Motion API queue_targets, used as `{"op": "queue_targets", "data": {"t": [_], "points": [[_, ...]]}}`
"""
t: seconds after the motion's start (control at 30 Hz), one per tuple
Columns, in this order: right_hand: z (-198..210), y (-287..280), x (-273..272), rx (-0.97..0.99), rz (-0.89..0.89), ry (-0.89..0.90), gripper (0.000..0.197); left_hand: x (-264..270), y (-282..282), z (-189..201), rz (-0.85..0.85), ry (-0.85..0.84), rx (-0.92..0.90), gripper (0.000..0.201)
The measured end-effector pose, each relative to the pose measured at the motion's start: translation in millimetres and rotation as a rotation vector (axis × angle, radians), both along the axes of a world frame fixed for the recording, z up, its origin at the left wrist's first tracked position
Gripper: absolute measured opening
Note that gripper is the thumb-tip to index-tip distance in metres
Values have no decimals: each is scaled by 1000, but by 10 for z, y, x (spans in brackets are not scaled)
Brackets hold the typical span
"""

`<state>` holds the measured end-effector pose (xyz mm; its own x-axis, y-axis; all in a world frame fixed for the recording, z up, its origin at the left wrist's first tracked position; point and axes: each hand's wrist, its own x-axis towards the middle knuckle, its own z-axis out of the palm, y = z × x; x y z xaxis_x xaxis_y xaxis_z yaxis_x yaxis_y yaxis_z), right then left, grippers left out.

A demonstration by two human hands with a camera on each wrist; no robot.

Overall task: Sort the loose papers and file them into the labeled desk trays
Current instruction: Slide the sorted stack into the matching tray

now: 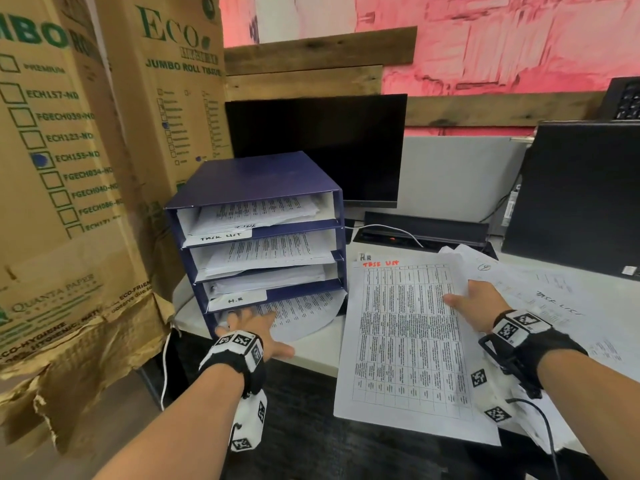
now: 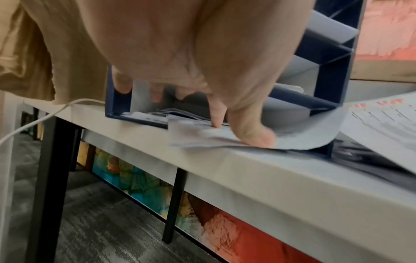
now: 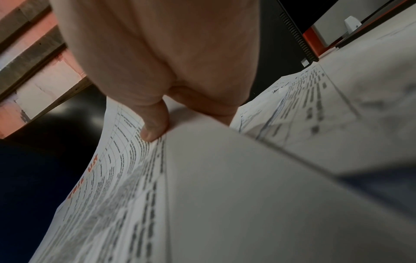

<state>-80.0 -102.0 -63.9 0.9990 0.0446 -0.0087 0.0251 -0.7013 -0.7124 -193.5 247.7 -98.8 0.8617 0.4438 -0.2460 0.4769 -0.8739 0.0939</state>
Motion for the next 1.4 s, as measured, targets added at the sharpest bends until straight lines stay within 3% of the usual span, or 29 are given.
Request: {"op": "queue_targets", "data": {"t": [0.13, 0.23, 0.3, 0.43, 0.5, 0.57, 0.67, 0.8, 1.03, 1.1, 1.17, 1.4], "points": [[-27, 18, 12, 26, 4, 8, 11, 111, 106, 48, 53, -21, 32, 58], [-46, 16, 20, 52, 5, 19, 13, 126, 110, 31, 69, -88, 102, 43], [-62, 5, 35, 59, -3, 24, 13, 143, 36, -1, 21, -100, 78, 44], [-90, 16, 83, 65, -18, 61, 9, 243, -51, -102, -49, 66, 6, 94], [-103, 35, 107, 71, -22, 70, 11, 329, 62, -141, 15, 87, 11, 86], [-121, 32, 135, 73, -25, 68, 14, 412, 197, -159, 79, 65, -3, 64], [-163, 23, 173, 62, -21, 78, 15, 514, 329, -191, 20, 94, 65, 33], [-199, 39, 215, 12, -10, 90, 12, 703, 315, -321, -81, 216, 141, 20], [-192, 16, 240, -42, 3, 98, 17, 697, 100, -247, -99, 31, -21, 44], [-195, 11, 240, -30, -4, 104, 17, 733, 111, -275, -75, 92, -15, 52], [-198, 8, 242, -28, -2, 105, 19, 742, 73, -294, -55, 80, 23, 37], [-223, -3, 249, -6, 0, 123, 22, 688, -70, -175, -17, 46, 70, 23]]}}
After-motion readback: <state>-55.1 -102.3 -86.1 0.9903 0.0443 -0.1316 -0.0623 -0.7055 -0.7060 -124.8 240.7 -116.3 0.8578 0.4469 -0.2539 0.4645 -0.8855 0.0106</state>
